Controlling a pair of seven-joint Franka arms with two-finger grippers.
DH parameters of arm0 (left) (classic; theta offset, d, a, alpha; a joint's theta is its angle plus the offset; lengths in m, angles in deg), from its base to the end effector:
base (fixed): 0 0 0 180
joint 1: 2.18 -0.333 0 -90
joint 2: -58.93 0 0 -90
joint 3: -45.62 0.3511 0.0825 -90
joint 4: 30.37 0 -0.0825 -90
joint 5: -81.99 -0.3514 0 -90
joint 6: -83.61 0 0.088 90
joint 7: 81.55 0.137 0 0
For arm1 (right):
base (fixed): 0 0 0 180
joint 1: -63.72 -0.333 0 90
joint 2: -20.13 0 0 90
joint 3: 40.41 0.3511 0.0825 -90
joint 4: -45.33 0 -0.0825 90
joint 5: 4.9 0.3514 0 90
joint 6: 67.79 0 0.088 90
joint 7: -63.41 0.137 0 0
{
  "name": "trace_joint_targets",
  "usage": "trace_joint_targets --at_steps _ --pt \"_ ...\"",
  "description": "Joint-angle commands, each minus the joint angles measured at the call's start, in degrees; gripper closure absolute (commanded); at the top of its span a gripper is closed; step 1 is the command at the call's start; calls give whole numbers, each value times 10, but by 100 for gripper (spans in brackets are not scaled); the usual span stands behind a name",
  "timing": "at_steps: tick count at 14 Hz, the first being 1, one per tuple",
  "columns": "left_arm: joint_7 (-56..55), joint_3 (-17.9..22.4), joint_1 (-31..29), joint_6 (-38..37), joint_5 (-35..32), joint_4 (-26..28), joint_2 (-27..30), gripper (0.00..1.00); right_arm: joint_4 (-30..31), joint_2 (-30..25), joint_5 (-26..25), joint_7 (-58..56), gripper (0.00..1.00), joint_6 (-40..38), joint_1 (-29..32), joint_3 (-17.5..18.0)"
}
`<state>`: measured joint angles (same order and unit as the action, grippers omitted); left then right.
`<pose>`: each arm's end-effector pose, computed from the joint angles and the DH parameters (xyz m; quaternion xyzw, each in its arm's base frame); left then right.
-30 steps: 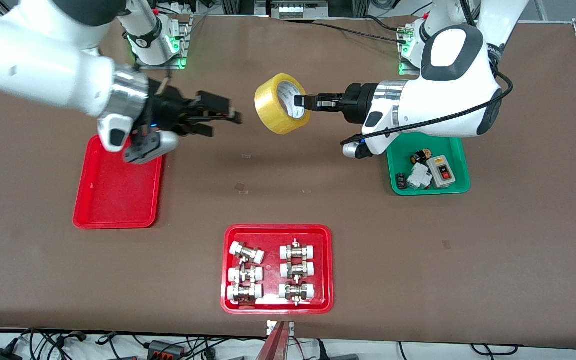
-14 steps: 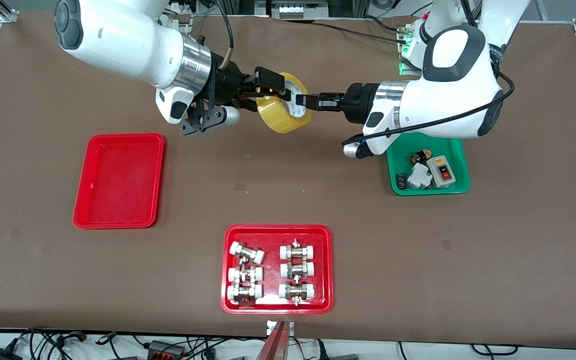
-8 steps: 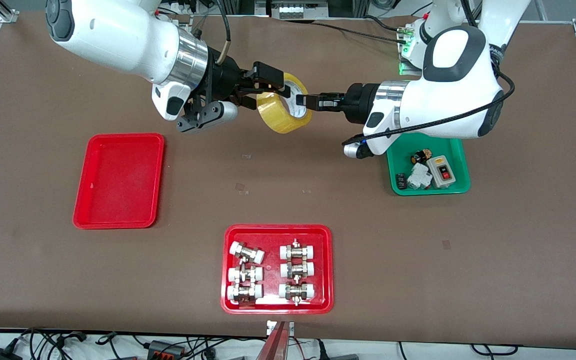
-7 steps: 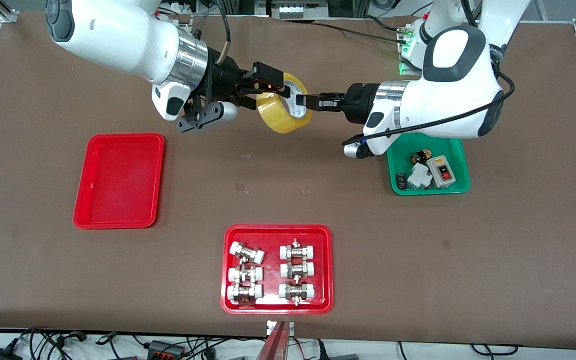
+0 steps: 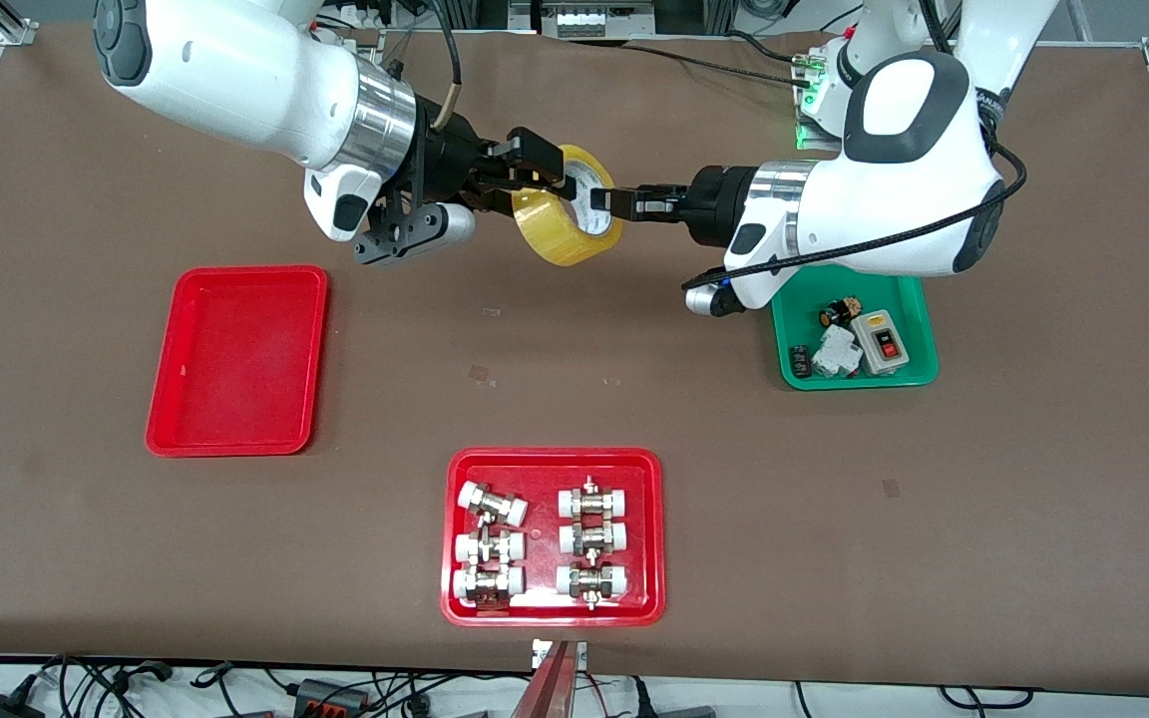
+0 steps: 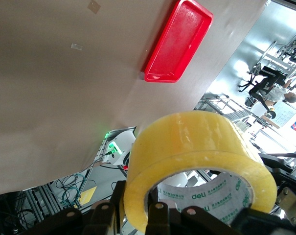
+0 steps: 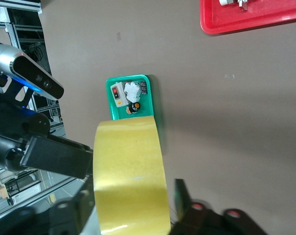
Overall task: Left arm passes tape to right arm into tray
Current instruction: 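Close the right gripper on the tape roll beside the left gripper, then move the tape over the red tray while the left gripper withdraws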
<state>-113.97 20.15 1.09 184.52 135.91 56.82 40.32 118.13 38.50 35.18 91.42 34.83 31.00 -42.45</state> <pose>0.5318 -0.3513 0.5557 0.8536 0.1325 -0.2787 0.4198 0.5241 0.4018 0.6249 -0.9374 0.0179 0.0825 0.3380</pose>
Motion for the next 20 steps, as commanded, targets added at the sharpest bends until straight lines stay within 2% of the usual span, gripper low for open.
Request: trace_joint_targets --at_steps 1,6,7,8,12,14,16,18,20 --pt "-6 0 -1 -12 5 -17 -4 99 -15 7 -3 6 69 -12 -1 -1" --pt "-6 0 -1 -12 5 -17 -4 99 -14 7 -3 6 71 -11 0 -1" --pt "-7 0 -1 -15 5 -17 -4 77 -14 8 -3 6 71 -11 0 -1" --pt "-6 2 -1 -27 2 -18 -4 1 -14 10 -2 6 71 -12 0 -1" --pt "-7 4 -12 -35 -13 -19 -2 0 -13 11 -3 6 70 -11 4 -2" --pt "-7 2 -18 -43 -100 -20 14 0 -10 15 -3 4 70 -10 6 -6" --pt "-6 3 -32 -56 -144 -19 26 0 -6 31 -7 -23 70 -11 28 -8" --pt "36 2 -90 -120 -172 -18 31 0 18 37 -8 -71 70 -13 65 -8" --pt "117 2 -133 -159 -258 -18 31 0 40 61 -8 -151 70 -26 121 -8"
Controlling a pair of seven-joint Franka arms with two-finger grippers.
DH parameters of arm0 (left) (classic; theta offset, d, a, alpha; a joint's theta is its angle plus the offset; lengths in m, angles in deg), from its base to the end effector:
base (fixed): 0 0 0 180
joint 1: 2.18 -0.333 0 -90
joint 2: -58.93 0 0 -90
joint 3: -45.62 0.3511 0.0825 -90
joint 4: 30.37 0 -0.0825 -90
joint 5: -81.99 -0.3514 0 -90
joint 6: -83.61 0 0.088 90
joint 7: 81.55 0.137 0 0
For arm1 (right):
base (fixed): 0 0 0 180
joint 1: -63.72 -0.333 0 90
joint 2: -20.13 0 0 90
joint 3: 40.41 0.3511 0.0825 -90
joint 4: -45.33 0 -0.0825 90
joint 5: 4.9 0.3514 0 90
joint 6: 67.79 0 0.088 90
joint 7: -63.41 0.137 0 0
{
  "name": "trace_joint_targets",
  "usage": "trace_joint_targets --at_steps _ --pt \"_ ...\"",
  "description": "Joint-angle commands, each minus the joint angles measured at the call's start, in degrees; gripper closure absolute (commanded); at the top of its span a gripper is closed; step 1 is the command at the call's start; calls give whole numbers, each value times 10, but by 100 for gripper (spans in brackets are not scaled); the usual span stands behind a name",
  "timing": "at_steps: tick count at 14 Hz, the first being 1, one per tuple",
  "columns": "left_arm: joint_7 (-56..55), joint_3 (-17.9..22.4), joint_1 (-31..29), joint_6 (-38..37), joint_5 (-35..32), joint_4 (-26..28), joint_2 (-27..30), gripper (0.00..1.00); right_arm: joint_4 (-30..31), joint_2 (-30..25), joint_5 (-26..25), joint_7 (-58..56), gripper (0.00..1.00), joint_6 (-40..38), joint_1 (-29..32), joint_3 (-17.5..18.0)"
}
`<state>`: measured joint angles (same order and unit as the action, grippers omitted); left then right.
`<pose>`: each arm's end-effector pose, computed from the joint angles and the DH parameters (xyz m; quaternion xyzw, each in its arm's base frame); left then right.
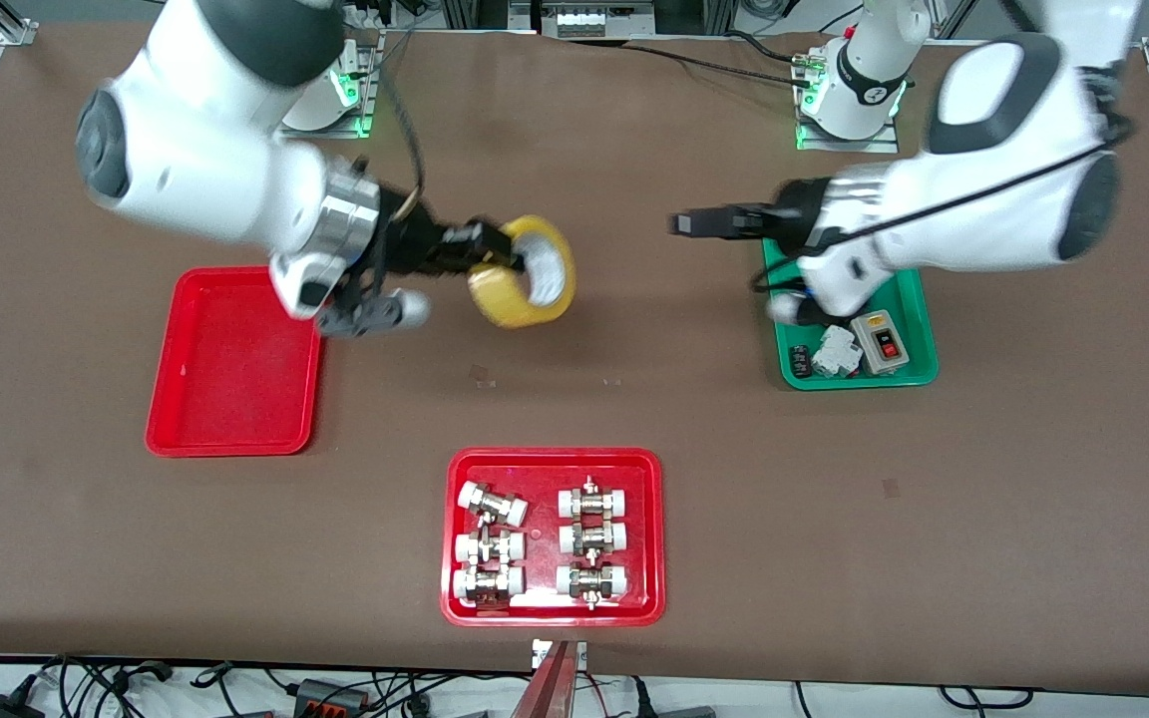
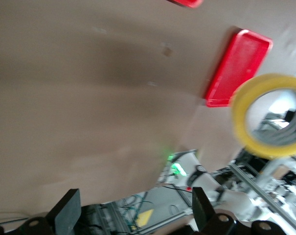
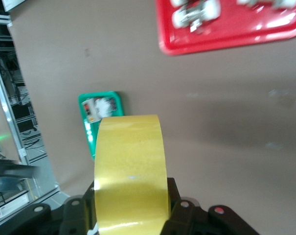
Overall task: Left arm passes tape to right arm into tray
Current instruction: 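Move the tape over the red tray while the left gripper withdraws, then lower the tape into the empty red tray with the right gripper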
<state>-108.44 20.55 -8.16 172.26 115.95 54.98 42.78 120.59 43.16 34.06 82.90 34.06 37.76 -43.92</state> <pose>0.5466 -0.2350 0.5510 0.9289 0.0870 -0.2218 0.2835 0.5904 0.3320 0.5477 -0.9474 0.0311 0.0859 0.3067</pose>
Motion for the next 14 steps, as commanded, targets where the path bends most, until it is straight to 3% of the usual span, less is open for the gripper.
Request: trace_joint_targets --at_steps 1,4,8,9,12,14 --pt "91 -3 -54 -44 -113 1 5 0 18 25 2 -110 70 -41 87 7" --pt "200 -3 -66 -51 -257 -1 11 0 18 89 2 -252 70 -109 215 6" --pt "249 2 -74 -51 -335 -14 50 0 18 166 5 -365 70 -171 346 7" --pt "250 23 -61 -57 -339 -10 78 0 18 183 5 -380 70 -182 368 7" --pt "248 146 55 -79 -338 -8 123 0 54 199 0 -413 69 -191 399 6" --pt "229 185 104 -81 -337 5 146 0 83 199 -17 -440 69 -184 405 6"
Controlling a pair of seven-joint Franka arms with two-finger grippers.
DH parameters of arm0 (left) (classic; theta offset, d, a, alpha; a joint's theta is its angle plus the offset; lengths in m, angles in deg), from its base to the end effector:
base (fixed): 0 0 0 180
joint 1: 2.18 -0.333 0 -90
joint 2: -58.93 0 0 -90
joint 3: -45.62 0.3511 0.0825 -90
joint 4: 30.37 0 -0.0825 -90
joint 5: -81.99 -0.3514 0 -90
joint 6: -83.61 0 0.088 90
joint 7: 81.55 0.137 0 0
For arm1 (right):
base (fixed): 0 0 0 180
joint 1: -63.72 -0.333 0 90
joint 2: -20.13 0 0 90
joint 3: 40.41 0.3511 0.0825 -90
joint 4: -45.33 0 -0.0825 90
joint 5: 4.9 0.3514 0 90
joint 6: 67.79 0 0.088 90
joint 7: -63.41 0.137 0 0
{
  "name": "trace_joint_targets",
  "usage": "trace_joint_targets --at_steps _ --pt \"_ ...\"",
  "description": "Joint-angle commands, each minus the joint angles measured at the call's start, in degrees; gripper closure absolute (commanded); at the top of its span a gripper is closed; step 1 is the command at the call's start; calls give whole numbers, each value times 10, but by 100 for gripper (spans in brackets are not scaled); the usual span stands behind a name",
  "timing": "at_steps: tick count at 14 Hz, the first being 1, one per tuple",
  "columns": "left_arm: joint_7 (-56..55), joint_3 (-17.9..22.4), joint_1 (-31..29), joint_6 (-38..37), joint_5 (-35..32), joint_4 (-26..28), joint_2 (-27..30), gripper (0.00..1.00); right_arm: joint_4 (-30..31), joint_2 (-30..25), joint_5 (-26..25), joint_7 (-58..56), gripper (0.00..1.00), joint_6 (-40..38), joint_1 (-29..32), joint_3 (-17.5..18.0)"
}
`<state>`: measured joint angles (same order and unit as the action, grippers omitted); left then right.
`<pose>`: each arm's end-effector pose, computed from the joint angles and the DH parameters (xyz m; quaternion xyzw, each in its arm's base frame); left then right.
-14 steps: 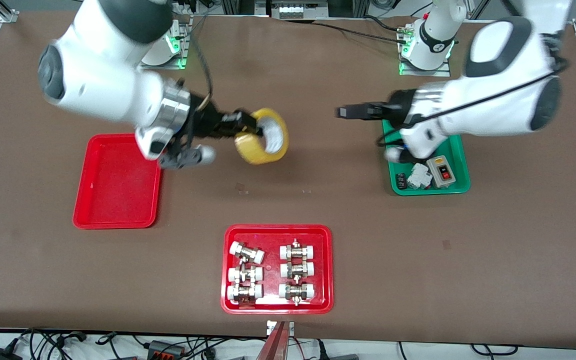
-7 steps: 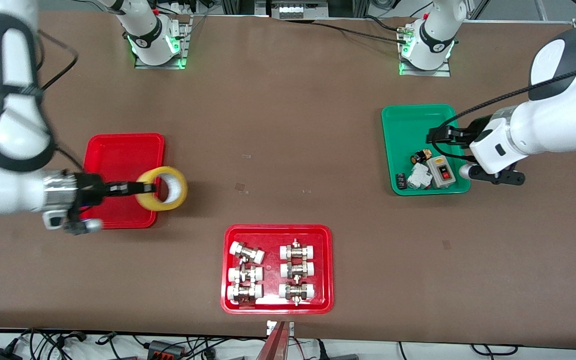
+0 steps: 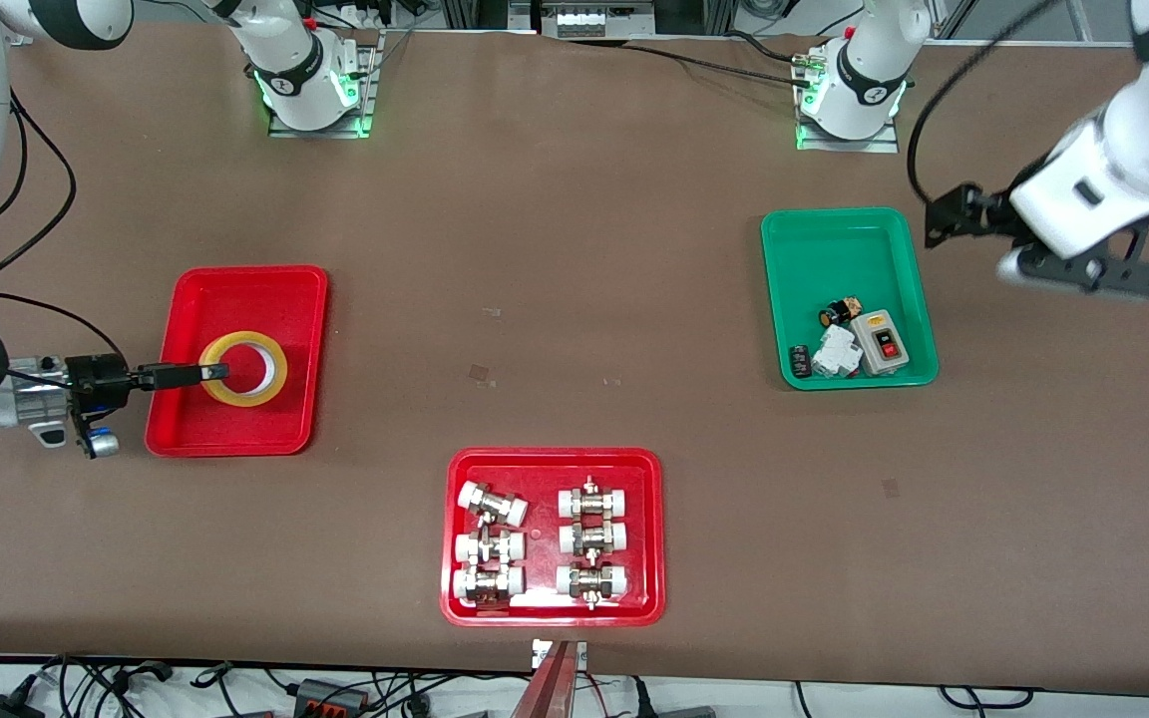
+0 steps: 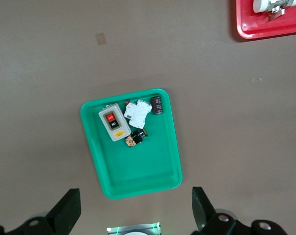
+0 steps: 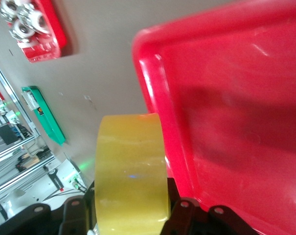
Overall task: Left arm passes tape to right arm into tray
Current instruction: 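Lower the tape into the empty red tray with the right gripper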
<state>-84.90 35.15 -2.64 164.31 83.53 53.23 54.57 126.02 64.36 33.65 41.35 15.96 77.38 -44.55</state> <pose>0.5188 -0.0913 0.6255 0.9961 -0.0595 -0.0646 0.0129 0.6321 -0.0980 0.2549 -0.8949 0.0475 0.2120 0.3897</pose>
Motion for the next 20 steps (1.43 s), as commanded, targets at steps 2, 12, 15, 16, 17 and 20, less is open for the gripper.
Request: trace_joint_targets --at_steps 2,12,15,16,17,20 --pt "-18 54 71 18 -11 56 50 0 40 -12 -31 -64 69 -3 30 12" --pt "-7 76 20 46 13 -17 14 0 44 22 -30 -101 51 18 39 14" --pt "-7 81 22 42 2 -15 22 0 44 22 -30 -106 0 19 36 14" --pt "-6 80 21 42 -12 -13 22 0 44 22 -40 -109 0 22 31 13" --pt "-3 82 19 43 -12 -12 18 0 51 19 -60 -116 0 37 22 13" --pt "-3 78 9 43 -10 11 25 0 80 -4 -130 -116 0 104 -3 12"
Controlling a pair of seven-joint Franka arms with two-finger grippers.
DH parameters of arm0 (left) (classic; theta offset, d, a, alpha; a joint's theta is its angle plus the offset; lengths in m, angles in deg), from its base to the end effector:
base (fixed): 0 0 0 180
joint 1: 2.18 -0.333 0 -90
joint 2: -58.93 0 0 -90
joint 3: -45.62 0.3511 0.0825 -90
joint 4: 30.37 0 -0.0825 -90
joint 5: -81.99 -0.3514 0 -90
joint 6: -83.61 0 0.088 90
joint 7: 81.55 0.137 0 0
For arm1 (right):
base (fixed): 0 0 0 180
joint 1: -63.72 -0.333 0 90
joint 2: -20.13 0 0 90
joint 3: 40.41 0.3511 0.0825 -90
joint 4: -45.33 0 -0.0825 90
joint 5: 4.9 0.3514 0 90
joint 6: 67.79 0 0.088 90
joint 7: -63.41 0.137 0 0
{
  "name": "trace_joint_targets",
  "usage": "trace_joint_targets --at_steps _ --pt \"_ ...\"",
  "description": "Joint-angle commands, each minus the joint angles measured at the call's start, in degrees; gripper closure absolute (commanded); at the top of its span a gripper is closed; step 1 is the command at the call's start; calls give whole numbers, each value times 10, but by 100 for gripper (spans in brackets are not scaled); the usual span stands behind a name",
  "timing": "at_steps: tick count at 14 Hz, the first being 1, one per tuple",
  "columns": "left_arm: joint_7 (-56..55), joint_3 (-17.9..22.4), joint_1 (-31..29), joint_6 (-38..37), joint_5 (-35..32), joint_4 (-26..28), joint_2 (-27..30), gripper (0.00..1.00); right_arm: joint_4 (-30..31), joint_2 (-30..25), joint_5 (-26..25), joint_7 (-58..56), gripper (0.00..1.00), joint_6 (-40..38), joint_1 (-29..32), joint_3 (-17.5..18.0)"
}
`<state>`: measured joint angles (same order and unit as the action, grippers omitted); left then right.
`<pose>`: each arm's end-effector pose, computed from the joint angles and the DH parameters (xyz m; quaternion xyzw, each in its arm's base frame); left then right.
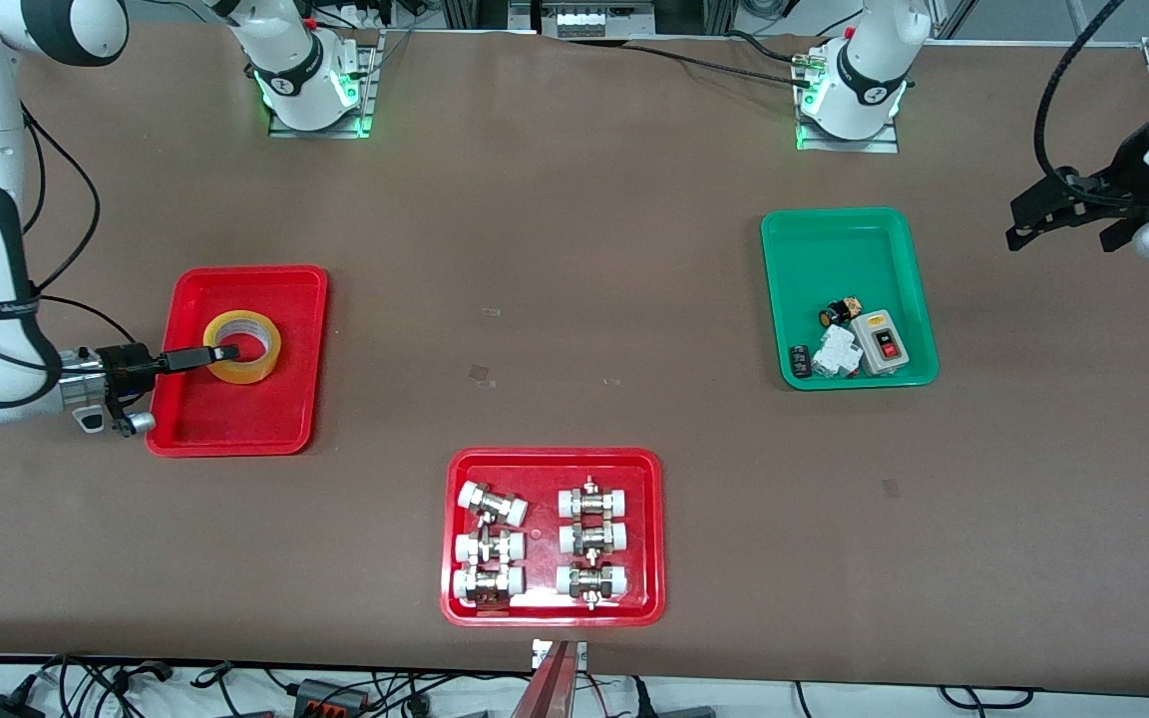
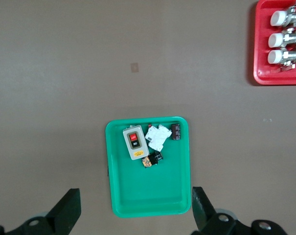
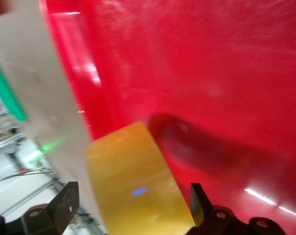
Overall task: Left arm passes tape to right arm into tray
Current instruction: 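Lower the tape into the empty red tray with the right gripper, then open the right gripper and lift it away from the tape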
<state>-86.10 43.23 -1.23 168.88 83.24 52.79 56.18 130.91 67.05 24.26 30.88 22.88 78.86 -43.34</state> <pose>0.5293 -0.0334 0.6492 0.9999 0.0097 -0.0064 0.0115 0.6042 -0.1227 0.1859 -0.9134 -0.0235 0.2204 0.3413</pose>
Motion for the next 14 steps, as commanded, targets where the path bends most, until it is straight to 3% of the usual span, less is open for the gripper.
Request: trace_joint_targets --at_steps 1,3,6,8,11,14 --pt "9 -2 -5 3 -6 30 18 0 28 -50 -73 -5 0 46 -22 0" --pt "15 -3 -14 25 -5 56 33 0 24 -96 -126 17 0 49 -31 0" --pt "88 0 -26 42 -6 55 30 0 -7 -153 -246 94 0 37 -63 4" --pt "88 -1 -26 41 -6 53 29 0 -42 -181 -286 125 0 22 -85 5" --pt "85 -8 -25 37 -8 49 29 0 -86 -221 -286 235 0 -9 -96 8" --pt "66 -10 -20 36 -8 47 29 0 -151 -239 -288 272 0 -100 -122 3"
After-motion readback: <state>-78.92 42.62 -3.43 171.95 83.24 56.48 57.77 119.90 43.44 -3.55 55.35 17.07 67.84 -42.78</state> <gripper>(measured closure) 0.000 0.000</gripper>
